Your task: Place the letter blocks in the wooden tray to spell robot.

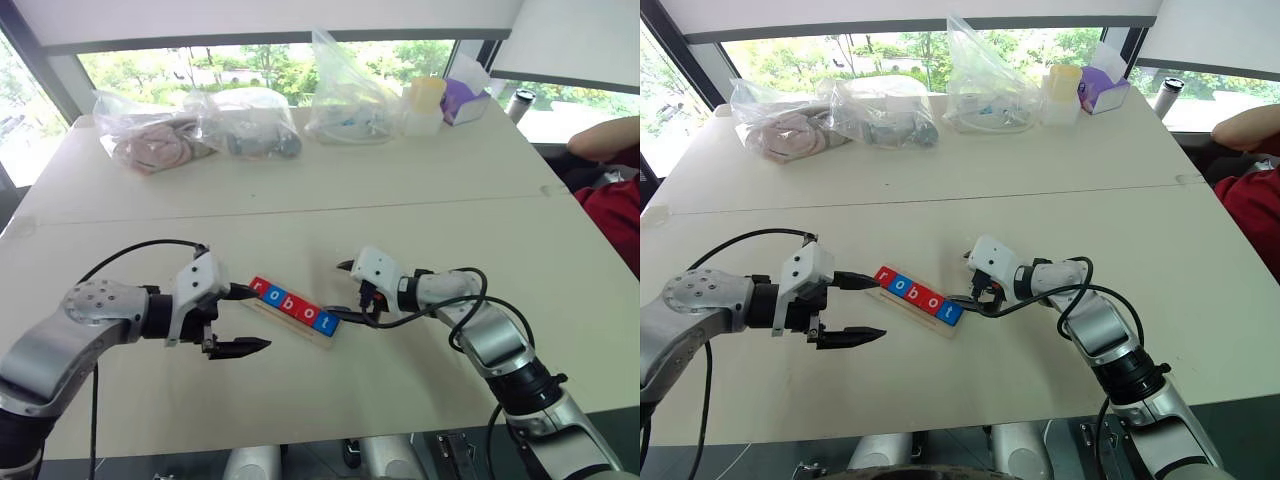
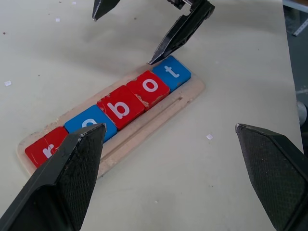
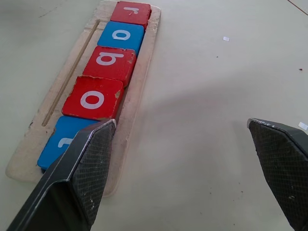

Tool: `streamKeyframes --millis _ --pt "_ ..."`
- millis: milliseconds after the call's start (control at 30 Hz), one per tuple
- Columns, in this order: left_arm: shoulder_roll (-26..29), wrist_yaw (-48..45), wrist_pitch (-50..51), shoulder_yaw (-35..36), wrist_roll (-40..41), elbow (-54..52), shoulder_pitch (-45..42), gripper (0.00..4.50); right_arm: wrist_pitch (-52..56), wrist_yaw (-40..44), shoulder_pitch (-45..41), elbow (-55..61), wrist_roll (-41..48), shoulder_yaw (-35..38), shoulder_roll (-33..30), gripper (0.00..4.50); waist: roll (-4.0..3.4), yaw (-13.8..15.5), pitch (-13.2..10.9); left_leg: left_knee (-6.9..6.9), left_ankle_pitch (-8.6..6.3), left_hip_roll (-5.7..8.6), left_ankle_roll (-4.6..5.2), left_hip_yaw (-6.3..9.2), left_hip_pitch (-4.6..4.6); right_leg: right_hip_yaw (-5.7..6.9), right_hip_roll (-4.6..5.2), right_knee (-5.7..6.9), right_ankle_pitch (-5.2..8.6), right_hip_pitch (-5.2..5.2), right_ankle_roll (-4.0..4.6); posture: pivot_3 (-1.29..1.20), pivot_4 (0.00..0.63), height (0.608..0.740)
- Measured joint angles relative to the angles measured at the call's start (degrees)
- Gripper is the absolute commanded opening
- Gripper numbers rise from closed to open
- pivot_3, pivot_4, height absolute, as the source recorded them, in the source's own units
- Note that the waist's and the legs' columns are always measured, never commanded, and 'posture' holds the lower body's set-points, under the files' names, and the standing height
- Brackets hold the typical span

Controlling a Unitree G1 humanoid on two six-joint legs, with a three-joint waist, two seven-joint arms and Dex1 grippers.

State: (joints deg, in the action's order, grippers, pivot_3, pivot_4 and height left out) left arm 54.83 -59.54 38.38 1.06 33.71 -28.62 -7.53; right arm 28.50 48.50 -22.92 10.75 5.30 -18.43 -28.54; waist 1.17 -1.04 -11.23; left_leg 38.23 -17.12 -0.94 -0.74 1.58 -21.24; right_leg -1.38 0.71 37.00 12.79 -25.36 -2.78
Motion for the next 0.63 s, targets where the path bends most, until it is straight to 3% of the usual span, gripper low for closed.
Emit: streamKeyframes --millis 167,300,467,633 --pt "-1.2 1.3 0.6 0.7 0.8 0.2 0.0 4.5 1.6 -2.2 0.0 0.4 0.5 2.8 -0.1 4.47 0.0 0.0 0.0 0.0 0.0 0.0 0.0 0.0 -0.01 0.0 0.0 0.0 0.0 0.0 0.0 0.0 0.15 0.74" --pt "-1.2 3.4 2.6 6.6 2.5 0.3 3.4 4.5 10.7 -5.5 2.6 9.4 8.7 14.0 1.1 4.47 0.0 0.1 0.0 -0.02 0.0 -0.01 0.0 0.07 -0.02 0.03 0.0 0.01 -0.05 -0.01 -0.11 0.0 0.15 0.74" --pt "-2.9 6.8 3.9 14.5 3.8 0.3 10.6 4.5 20.7 -7.2 12.0 19.3 19.1 24.0 0.6 4.47 -0.01 0.1 0.0 -0.04 0.0 -0.02 0.0 0.07 -0.02 0.04 0.07 0.0 0.02 0.0 -0.01 0.0 0.15 0.74" --pt "-8.6 12.5 5.6 21.1 5.7 0.7 14.9 4.5 23.5 -9.4 19.1 23.1 22.7 27.9 -0.2 4.47 0.0 0.1 0.0 0.02 0.0 -0.01 -0.01 0.0 0.07 -0.02 0.07 0.0 0.16 0.07 -0.08 0.0 0.15 0.74"
